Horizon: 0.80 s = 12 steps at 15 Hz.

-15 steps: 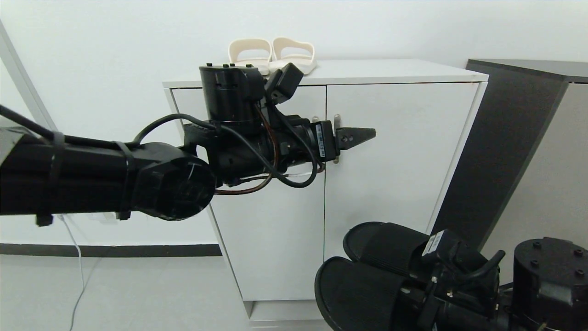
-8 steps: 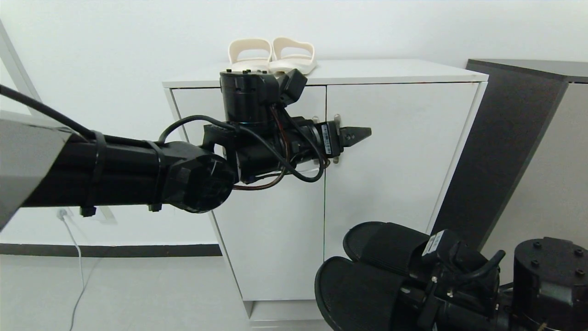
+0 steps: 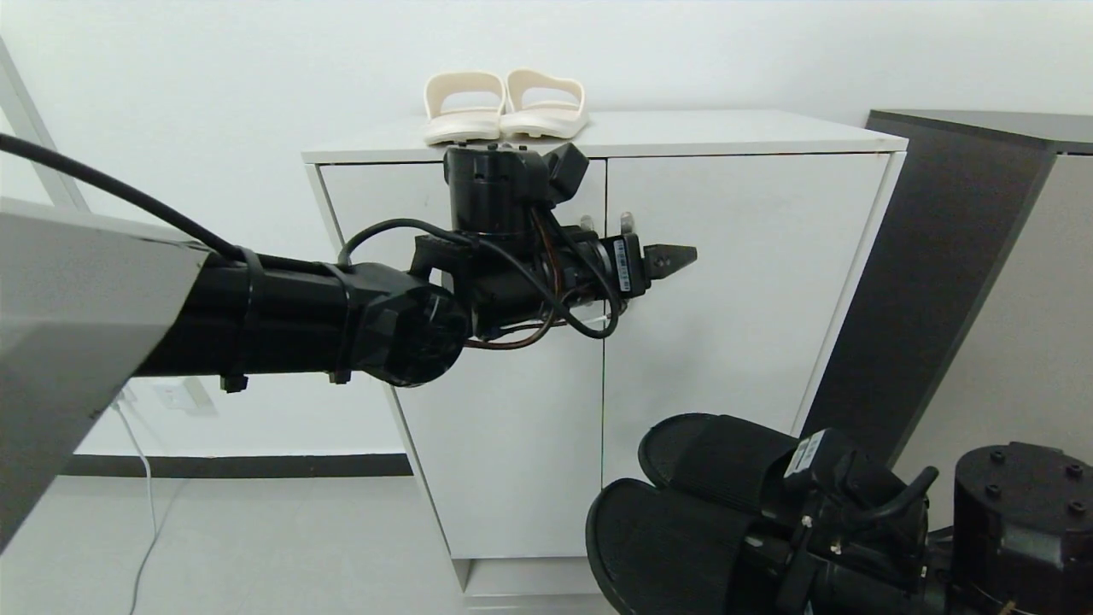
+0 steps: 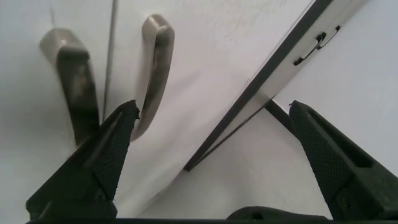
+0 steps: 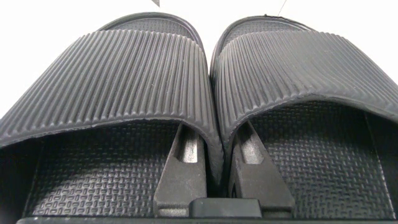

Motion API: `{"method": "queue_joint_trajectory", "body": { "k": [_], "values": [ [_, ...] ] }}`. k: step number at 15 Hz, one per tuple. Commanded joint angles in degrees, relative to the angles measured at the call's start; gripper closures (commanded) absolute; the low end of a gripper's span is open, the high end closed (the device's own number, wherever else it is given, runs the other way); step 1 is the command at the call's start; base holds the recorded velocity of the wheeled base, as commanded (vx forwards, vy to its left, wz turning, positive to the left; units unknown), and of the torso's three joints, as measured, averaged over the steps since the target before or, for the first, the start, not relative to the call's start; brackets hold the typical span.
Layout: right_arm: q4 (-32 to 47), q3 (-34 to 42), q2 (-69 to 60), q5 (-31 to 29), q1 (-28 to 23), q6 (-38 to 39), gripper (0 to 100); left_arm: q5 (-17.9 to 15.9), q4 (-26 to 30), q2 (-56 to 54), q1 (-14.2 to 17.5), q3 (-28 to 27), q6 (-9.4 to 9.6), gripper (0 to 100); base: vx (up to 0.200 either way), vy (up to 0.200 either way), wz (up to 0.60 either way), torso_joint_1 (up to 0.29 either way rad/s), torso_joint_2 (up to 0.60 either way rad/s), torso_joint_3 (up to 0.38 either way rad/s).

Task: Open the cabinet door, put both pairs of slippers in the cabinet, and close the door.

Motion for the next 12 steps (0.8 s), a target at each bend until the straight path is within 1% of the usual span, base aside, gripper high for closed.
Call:
{"method": "queue_joint_trajectory", "body": {
  "k": [1,6,7,9,12],
  "values": [
    [-0.1,0.1,0.1,0.0,0.1,-0.1,100,-0.1,0.0,1.0,-0.1,-1.4,-0.10,0,0.000,0.000,0.00,0.000,0.00,0.000],
    [0.0,0.1,0.1,0.0,0.2,-0.2,100,-0.4,3.6,3.3,-0.5,-6.8,-0.10,0,0.000,0.000,0.00,0.000,0.00,0.000],
    [0.0,0.2,0.0,0.0,0.2,-0.2,100,-0.4,3.6,3.4,-0.9,-7.1,-0.10,100,0.000,0.000,0.00,0.000,0.00,0.000],
    [0.0,0.4,0.2,0.1,0.2,-0.2,100,-0.4,3.6,3.2,-1.0,-6.9,-0.10,100,0.000,0.000,0.00,0.000,0.00,0.000],
    [0.0,1.5,0.2,0.6,0.5,-0.1,100,-0.3,3.6,1.8,-1.1,-5.0,-0.19,100,0.000,0.000,0.00,0.000,0.00,0.000]
  ]
}}
